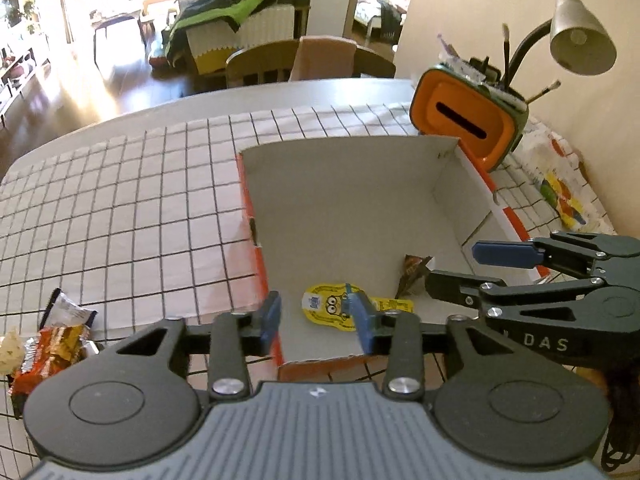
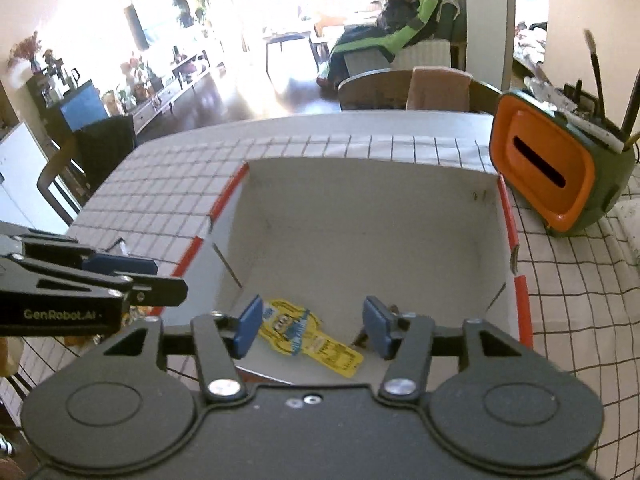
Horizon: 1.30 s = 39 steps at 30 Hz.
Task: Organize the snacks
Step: 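Move both empty grippers back to the snack pile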
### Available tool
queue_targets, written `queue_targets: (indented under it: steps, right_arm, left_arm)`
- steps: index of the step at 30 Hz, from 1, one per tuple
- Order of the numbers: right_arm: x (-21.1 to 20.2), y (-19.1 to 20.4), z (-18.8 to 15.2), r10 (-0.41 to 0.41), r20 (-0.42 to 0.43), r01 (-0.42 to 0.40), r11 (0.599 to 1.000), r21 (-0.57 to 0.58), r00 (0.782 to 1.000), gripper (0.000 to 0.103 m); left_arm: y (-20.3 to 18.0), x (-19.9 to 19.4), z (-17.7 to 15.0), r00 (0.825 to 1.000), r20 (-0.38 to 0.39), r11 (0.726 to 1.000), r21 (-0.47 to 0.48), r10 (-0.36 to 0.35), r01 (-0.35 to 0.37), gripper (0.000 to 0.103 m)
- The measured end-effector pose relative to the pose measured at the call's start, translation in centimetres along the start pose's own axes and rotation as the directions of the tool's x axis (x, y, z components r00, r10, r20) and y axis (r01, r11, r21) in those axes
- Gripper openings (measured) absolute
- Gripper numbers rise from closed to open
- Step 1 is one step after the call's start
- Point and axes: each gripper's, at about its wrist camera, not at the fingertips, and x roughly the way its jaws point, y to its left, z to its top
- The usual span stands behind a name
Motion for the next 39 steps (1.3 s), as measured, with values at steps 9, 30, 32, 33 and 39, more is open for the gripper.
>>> queue_targets:
  steps: [9, 30, 32, 33, 39]
  right_arm:
    - [-1.5, 3.8, 0.1, -0.01, 0.066, 0.01, 1.0, -0.007, 0.998, 0.081]
    - [-0.2, 14.2, -1.2, 0.045, 0.144, -0.041, 0.999, -0.029, 0.989, 0.103]
    - [0.2, 15.1, -1.4, 0.036, 0.144, -0.033, 0.999, -0.022, 0.989, 0.103]
    - [0.5, 15.6, -1.5, 0.03, 0.14, -0.028, 0.999, -0.022, 0.99, 0.103]
    - [2.3, 17.9, -2.8, 0.023, 0.111, -0.02, 0.999, -0.028, 0.994, 0.103]
  left_arm:
    - [2.5, -3.1, -1.4, 0.998, 0.063, 1.0, 0.028, -0.013, 0.011, 0.055]
    - [13.5, -9.8, -7.6, 0.984, 0.179, 1.0, 0.001, 0.024, -0.024, 0.086]
    - [14.6, -10.2, -8.2, 0.981, 0.189, 0.999, -0.004, 0.041, -0.041, 0.087]
    - [15.2, -10.3, -8.5, 0.981, 0.19, 0.999, -0.007, 0.047, -0.047, 0.088]
    - [19.7, -10.6, -10.8, 0.987, 0.154, 0.998, -0.04, 0.049, -0.044, 0.088]
